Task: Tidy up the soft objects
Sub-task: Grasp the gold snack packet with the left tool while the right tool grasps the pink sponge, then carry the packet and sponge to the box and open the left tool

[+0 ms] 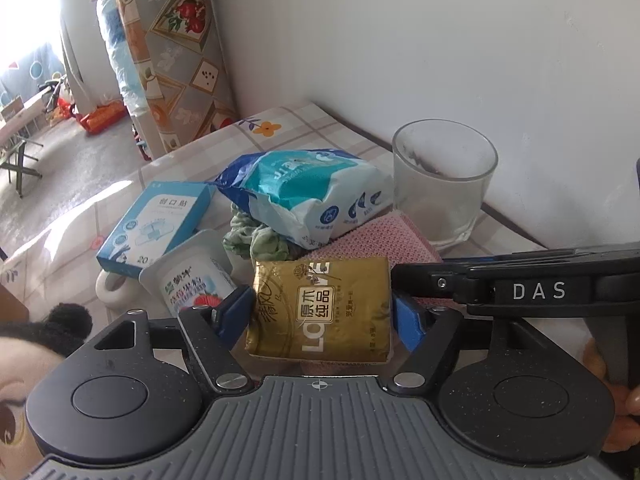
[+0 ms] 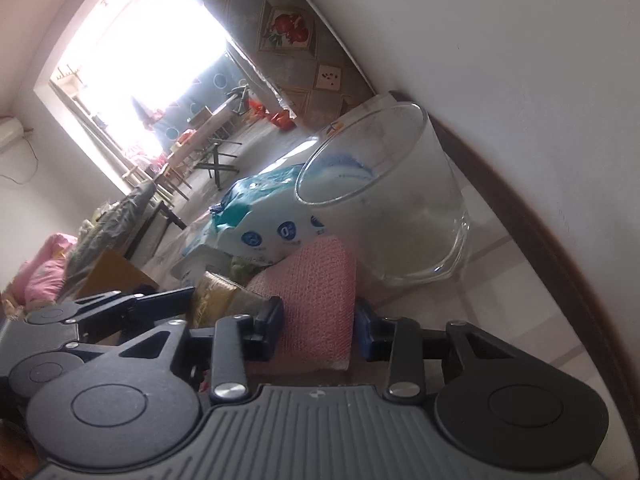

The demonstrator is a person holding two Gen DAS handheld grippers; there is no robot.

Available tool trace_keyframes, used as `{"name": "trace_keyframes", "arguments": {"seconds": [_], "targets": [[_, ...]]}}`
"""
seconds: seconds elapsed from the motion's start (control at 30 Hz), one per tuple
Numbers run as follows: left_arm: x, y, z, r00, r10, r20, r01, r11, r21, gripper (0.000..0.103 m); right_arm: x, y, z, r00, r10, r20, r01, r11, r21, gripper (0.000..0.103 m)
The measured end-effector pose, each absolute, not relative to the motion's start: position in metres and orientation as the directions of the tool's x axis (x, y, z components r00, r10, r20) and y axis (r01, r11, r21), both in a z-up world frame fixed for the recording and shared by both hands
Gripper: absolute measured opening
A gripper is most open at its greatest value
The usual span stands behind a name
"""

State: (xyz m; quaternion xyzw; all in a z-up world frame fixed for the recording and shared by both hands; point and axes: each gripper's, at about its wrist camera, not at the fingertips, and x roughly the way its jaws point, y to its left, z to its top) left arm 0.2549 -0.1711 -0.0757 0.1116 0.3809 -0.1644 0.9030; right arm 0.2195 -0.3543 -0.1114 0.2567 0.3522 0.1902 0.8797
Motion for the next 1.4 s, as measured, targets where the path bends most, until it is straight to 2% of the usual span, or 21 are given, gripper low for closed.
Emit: {"name": "trace_keyframes", "arguments": {"seconds": [0.1, 0.23, 0.67, 0.87, 1.1, 1.27, 1.4], "targets": [[0.25, -0.167, -0.074, 0.642, -0.223, -0.734, 0.374, 0.926, 0.046, 0.071, 0.207, -0.356, -0.105, 0.69, 0.518, -0.505, -0.163, 0.792, 0.589, 0.032], [0.237, -0.158, -0.068, 0.618, -0.258, -0.742, 0.375, 0.927, -0.01, 0.07, 0.184, -0.361, -0.096, 0.706, 0.519, -0.483, -0.162, 0.782, 0.602, 0.028], [0.164, -0.114, -0.031, 0.639, -0.345, -0.687, 0.36, 0.924, -0.128, 0.07, 0.115, -0.374, -0.062, 0.787, 0.454, -0.417, -0.125, 0.78, 0.613, 0.027], [0.133, -0.081, -0.002, 0.695, -0.363, -0.621, 0.327, 0.928, -0.177, 0.07, 0.092, -0.369, -0.031, 0.825, 0.427, -0.371, -0.156, 0.801, 0.577, 0.026], [0.09, -0.019, 0.047, 0.798, -0.347, -0.493, 0.258, 0.936, -0.241, 0.07, 0.079, -0.341, 0.031, 0.833, 0.479, -0.276, -0.29, 0.804, 0.52, 0.026], [0.069, 0.038, 0.086, 0.884, -0.252, -0.395, 0.159, 0.954, -0.252, 0.07, 0.091, -0.291, 0.077, 0.783, 0.591, -0.196, -0.447, 0.752, 0.484, 0.026], [0.072, 0.082, 0.105, 0.916, -0.165, -0.365, 0.071, 0.964, -0.258, 0.07, 0.114, -0.238, 0.106, 0.717, 0.68, -0.153, -0.56, 0.693, 0.454, 0.026]]}}
